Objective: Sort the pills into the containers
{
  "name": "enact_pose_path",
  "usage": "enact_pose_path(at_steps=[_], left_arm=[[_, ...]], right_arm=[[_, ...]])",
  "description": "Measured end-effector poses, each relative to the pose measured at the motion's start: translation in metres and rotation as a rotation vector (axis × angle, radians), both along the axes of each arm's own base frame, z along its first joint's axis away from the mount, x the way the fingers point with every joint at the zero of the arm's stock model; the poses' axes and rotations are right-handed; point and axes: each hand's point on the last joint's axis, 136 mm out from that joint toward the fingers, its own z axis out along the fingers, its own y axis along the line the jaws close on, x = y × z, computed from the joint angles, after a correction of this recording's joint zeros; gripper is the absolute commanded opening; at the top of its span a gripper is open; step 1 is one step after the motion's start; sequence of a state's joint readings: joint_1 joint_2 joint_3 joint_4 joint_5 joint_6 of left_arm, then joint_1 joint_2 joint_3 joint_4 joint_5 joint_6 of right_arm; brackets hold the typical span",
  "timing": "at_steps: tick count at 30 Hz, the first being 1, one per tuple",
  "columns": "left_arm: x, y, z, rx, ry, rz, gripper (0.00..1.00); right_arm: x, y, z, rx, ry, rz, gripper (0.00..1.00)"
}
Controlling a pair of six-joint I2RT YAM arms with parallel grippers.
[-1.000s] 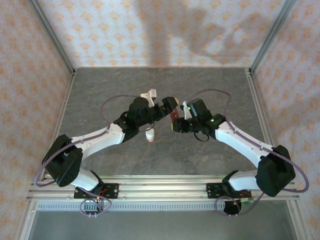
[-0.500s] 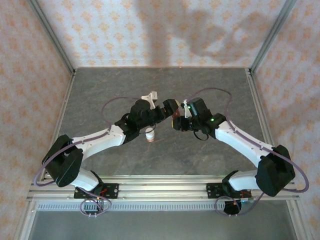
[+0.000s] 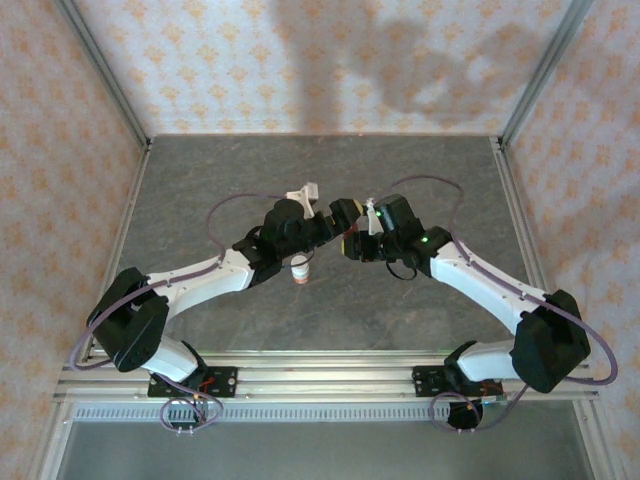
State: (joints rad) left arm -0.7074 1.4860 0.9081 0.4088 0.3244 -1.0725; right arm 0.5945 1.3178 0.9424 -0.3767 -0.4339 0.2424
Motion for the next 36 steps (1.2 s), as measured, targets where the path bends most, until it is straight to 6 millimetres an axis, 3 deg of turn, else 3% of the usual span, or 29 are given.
enact_pose_path(at_steps=[13,23,36], left_arm=[[0.005,0.006,-0.005,0.044,-0.009,0.04,1.0],[0.01,0.003,0.013,0.025,-0.04,0.042,0.99],[0.015,0.009,0.003,0.05,-0.029,0.082,0.99]], right_arm=[[-0.001,0.001,-0.003,0.003,0.008,0.006,0.3],[-0.003,0.002,-0.005,0.01,0.015,0.014,0.3],[-0.004,0.003,-0.006,0.016,0.018,0.02,0.29]])
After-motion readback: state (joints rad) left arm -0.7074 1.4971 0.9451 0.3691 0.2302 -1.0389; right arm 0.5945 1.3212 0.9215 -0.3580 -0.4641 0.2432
